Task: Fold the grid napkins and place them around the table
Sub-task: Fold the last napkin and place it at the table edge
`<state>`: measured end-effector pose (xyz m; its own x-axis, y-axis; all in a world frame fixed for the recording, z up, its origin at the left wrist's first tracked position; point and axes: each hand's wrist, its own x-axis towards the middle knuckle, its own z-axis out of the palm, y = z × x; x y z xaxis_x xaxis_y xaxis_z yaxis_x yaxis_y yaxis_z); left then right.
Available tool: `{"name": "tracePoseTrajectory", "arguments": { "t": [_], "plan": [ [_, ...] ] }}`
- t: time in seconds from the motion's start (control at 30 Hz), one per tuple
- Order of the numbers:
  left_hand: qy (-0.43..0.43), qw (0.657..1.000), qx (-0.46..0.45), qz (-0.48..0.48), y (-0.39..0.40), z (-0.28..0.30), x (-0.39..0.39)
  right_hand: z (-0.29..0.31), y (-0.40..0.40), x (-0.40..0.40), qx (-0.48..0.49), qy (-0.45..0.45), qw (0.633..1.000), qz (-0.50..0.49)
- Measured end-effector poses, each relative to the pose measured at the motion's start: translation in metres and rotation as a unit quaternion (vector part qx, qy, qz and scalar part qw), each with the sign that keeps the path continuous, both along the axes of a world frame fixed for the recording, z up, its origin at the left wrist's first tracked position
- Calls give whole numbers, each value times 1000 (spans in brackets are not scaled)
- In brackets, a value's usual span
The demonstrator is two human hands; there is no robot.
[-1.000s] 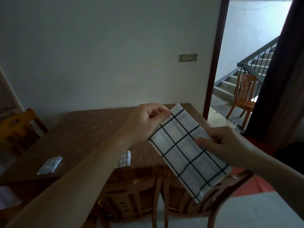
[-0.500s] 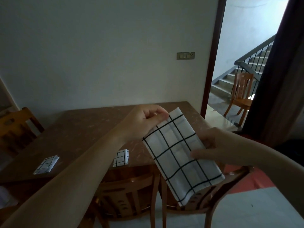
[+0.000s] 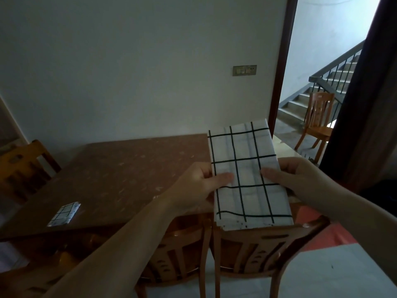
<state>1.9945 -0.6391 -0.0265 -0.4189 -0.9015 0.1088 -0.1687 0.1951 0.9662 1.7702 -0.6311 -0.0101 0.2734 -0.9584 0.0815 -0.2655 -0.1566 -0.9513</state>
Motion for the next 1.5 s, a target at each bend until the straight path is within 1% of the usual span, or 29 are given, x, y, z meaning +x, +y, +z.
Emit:
{"name": "tracePoseTrajectory", "arguments": {
  "t": [0.07,0.2,0.27,0.37,0.43,0.5,0.6,0.67,0.77,0.83,0.9,0.97,1.03,1.1,1.2,1.27,1.33,1.37,1.4,1.47,1.5],
  "plan": [
    [9,1000,4,6,-2,-1,2,0,2,-5,41,-34,998,23],
    [89,994,66,17,-4,-1,0,-5,0,-16,51,-47,995,78],
    [104,990,86,27,-3,1,-3,-8,0,-17,70,-76,990,94],
    [123,986,109,21,-3,0,-5,-9,-1,-18,96,-144,982,73],
    [123,987,103,25,-4,-1,-7,-8,-1,-16,102,-178,978,42],
    [136,985,100,23,-6,-3,-7,-8,-2,-14,102,-194,976,12],
    [166,982,94,10,-7,-4,-8,-8,-3,-15,84,-208,974,31],
    [182,979,92,6,-7,-3,-9,-8,-4,-17,67,-193,977,57],
    [198,974,106,6,-8,-2,-10,-7,-5,-21,51,-164,983,67],
    [205,971,125,2,-10,-4,-12,-7,-5,-20,24,-139,989,47],
    [206,962,180,-3,-11,-5,-12,-6,-4,-19,-21,-110,994,17],
    [177,954,242,2,-11,-3,-11,-5,-5,-18,-69,-84,994,-6],
    [115,959,258,-20,-11,-3,-9,-8,-7,-21,-109,-48,993,-12],
    [70,967,241,-36,-8,-1,-10,-9,-7,-23,-143,13,989,-23],
    [67,972,224,14,-7,-1,-17,-9,-1,-24,-190,104,975,-42],
    [93,971,215,52,-10,-6,-19,-10,-7,-30,-172,126,976,-33],
    [87,978,178,66,-12,-9,-19,-9,-14,-31,-132,136,982,6],
    [69,983,155,63,-13,-11,-18,-7,-19,-32,-102,131,986,16],
    [44,989,135,52,-13,-12,-18,-6,-23,-33,-96,115,989,16],
    [-19,995,99,6,-11,-12,-18,2,-16,-30,-130,93,987,20],
    [-57,995,78,-26,-11,-11,-20,4,-12,-26,-149,121,981,15]
  ]
}}
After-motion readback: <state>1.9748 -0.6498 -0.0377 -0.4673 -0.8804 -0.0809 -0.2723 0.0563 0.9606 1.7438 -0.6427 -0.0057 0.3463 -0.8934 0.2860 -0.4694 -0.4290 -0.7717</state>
